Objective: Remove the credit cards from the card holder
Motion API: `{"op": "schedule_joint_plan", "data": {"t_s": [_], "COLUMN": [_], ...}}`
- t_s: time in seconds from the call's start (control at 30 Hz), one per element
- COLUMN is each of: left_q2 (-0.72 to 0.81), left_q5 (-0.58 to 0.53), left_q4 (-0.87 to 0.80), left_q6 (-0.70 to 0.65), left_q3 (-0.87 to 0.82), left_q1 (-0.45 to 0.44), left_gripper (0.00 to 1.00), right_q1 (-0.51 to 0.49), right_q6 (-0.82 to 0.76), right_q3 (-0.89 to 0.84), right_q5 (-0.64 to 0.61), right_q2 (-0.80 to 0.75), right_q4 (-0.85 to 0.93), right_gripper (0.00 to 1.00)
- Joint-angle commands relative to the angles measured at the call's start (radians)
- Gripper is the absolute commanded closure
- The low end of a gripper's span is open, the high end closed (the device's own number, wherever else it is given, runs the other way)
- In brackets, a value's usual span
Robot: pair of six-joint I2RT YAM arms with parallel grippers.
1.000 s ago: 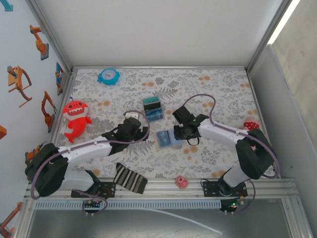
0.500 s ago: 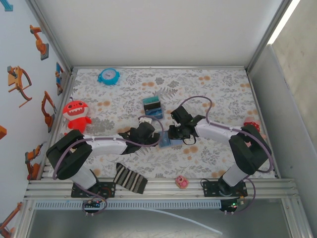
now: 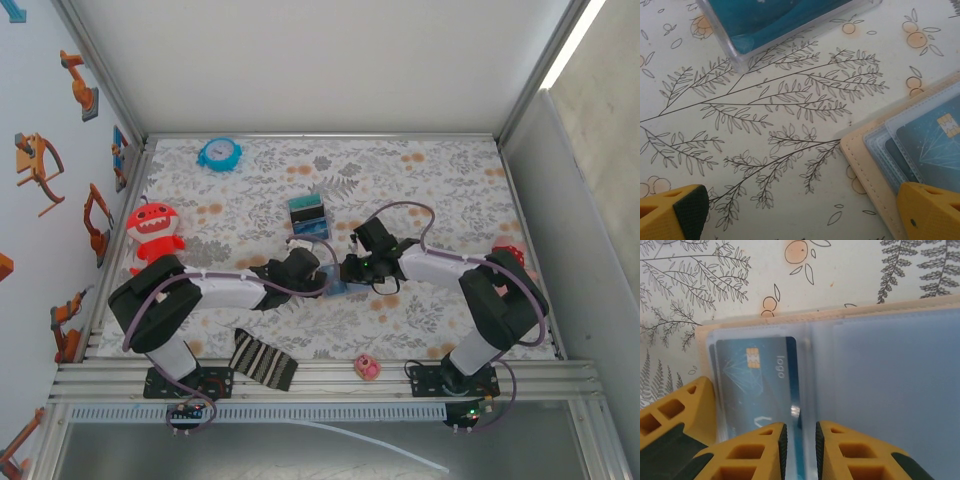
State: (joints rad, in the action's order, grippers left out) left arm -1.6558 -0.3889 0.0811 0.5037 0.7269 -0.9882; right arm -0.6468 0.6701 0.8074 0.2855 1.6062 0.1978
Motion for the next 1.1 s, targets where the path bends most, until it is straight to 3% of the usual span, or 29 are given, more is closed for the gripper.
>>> {"op": "schedule_joint_plan", "data": {"t_s": [0.0, 1.07], "left_q2": [-0.017, -0.053], "left_q5": [-0.028, -0.088], "left_q4": [-0.062, -0.184], "left_q6": [-0.009, -0.019], "left_q3": [0.035, 0.089], "left_q1": [-0.013, -0.021], "left_gripper": [0.03, 0.03], "right_q1": [0.014, 0.092], "right_q6": [0.025, 0.134], "right_q3": [-0.027, -0.166], "right_q5": [0.036, 0.253], "right_q2": [0.018, -0.018], "right_q4": [-0.048, -0.321], "right_gripper": [0.78, 0.85]}}
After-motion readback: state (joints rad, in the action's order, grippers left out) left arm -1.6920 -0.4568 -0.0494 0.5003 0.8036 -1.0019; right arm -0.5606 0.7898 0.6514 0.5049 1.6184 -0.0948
